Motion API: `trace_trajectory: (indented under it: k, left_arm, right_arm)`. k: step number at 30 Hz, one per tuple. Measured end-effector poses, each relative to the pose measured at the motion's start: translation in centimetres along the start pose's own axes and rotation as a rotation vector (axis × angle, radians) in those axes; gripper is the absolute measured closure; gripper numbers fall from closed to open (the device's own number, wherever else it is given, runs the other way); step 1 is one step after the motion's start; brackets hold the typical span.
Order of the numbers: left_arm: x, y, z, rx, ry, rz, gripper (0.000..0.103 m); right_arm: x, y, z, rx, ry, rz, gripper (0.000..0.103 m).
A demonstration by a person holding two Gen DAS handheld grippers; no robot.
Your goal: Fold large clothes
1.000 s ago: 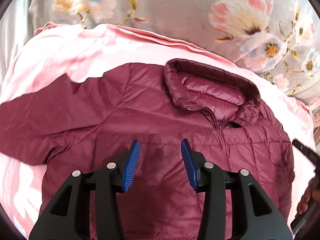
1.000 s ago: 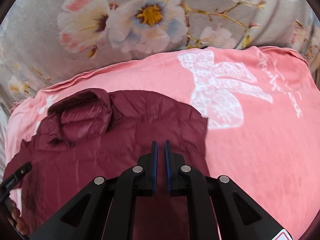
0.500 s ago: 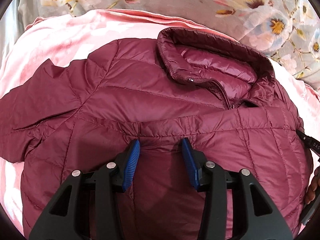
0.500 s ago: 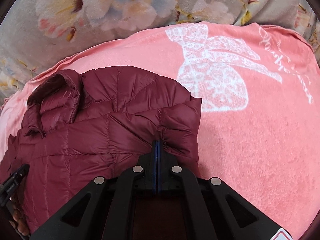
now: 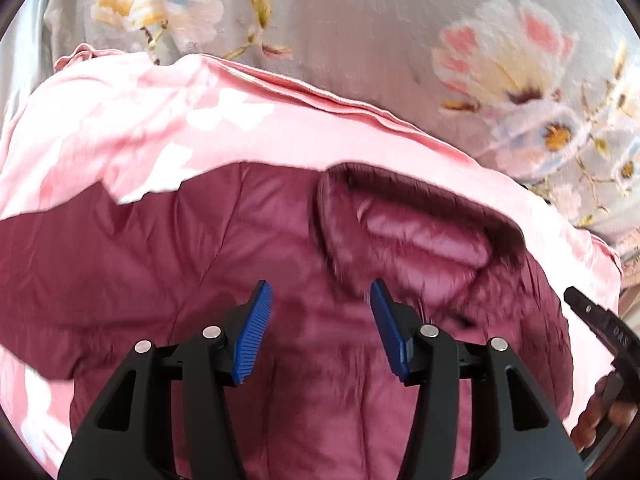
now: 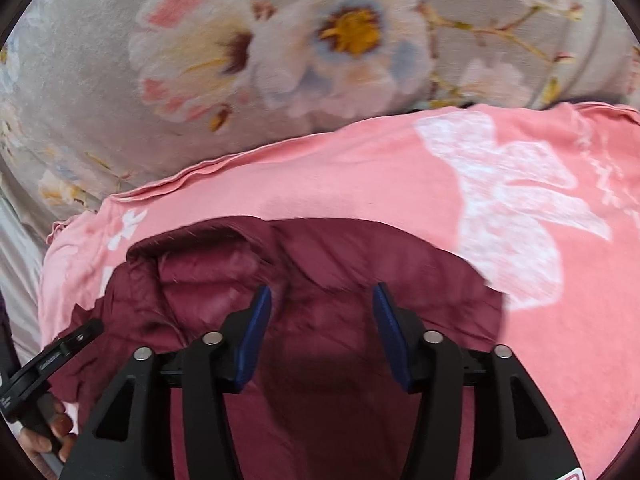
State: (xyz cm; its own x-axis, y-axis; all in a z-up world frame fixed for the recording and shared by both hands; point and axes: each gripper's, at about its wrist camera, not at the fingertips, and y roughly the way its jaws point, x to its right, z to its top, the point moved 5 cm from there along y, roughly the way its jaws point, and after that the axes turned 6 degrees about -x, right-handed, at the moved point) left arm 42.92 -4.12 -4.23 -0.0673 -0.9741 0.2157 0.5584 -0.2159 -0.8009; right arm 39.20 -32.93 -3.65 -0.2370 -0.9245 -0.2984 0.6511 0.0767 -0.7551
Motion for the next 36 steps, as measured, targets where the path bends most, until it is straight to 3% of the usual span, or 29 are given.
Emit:
trace_trajectory:
  k: [4, 8, 9, 11, 12, 14, 18, 20, 22, 24, 27, 31, 34, 36]
  left_arm:
    - [-0.4, 3.1, 1.5, -0.074, -0.058, -0.019, 0.053]
    - [-1.0, 5.6, 0.9, -0.124, -0.075, 0.018, 0.053]
    - [-1.1, 6.0, 0.7, -0.128, -0.073, 0.022, 0.054]
    - [-1.3, 6.6, 0.3, -0.127, -0.066, 0.032, 0.054]
    - [-1.2, 6.7, 0.2, -0.125, -0.062, 0.037, 0.054]
    - [-1.1, 6.7, 0.1, -0.116, -0.049, 0.051, 0.054]
    - [-0.9, 6.7, 0.0, -0.112, -0.04, 0.06, 0.054]
    - [-0.9, 6.7, 0.0, -0.108, -0.035, 0.065, 0.053]
    - [-0.8, 6.8, -0.1, -0.1, -0.019, 0.078, 0.053]
    - [-0.7, 6.8, -0.2, -0.09, -0.009, 0.086, 0.053]
    - [-0.6, 6.8, -0.4, -0.08, 0.005, 0.096, 0.053]
    - [-0.8, 6.7, -0.4, -0.072, 0.005, 0.092, 0.053]
    - [-0.7, 6.7, -0.5, -0.059, 0.018, 0.099, 0.053]
    - [-0.7, 6.7, -0.6, -0.052, 0.025, 0.1, 0.053]
  right_arm:
    - [-1.4, 3.8, 0.3, -0.082, 0.028, 0.024, 0.045]
    - [-2.5, 6.3, -1.0, -0.151, 0.04, 0.042, 0.048]
    - [-3.1, 6.8, -1.2, -0.161, 0.032, 0.06, 0.052]
    - [-4.2, 7.3, -1.3, -0.19, 0.01, 0.1, 0.086]
    - [-4.9, 7.3, -1.2, -0.197, -0.003, 0.114, 0.095]
    - [-6.1, 5.9, -0.2, -0.143, -0.02, 0.151, 0.098]
    - [-7.2, 2.3, 1.7, -0.045, -0.016, 0.234, 0.098]
    - [-6.8, 2.8, 1.3, -0.054, -0.052, 0.167, 0.098]
    - [-5.7, 5.3, -0.3, -0.109, -0.095, 0.033, 0.097]
    - [-4.3, 6.9, -1.7, -0.176, -0.033, 0.081, 0.09]
    - [-3.2, 6.6, -2.5, -0.18, 0.071, 0.2, 0.083]
    - [-3.4, 6.0, -3.6, -0.182, 0.069, 0.221, 0.074]
    - [-4.1, 5.3, -4.1, -0.166, 0.055, 0.233, 0.073]
    - [-4.9, 5.1, -4.4, -0.157, 0.012, 0.183, 0.075]
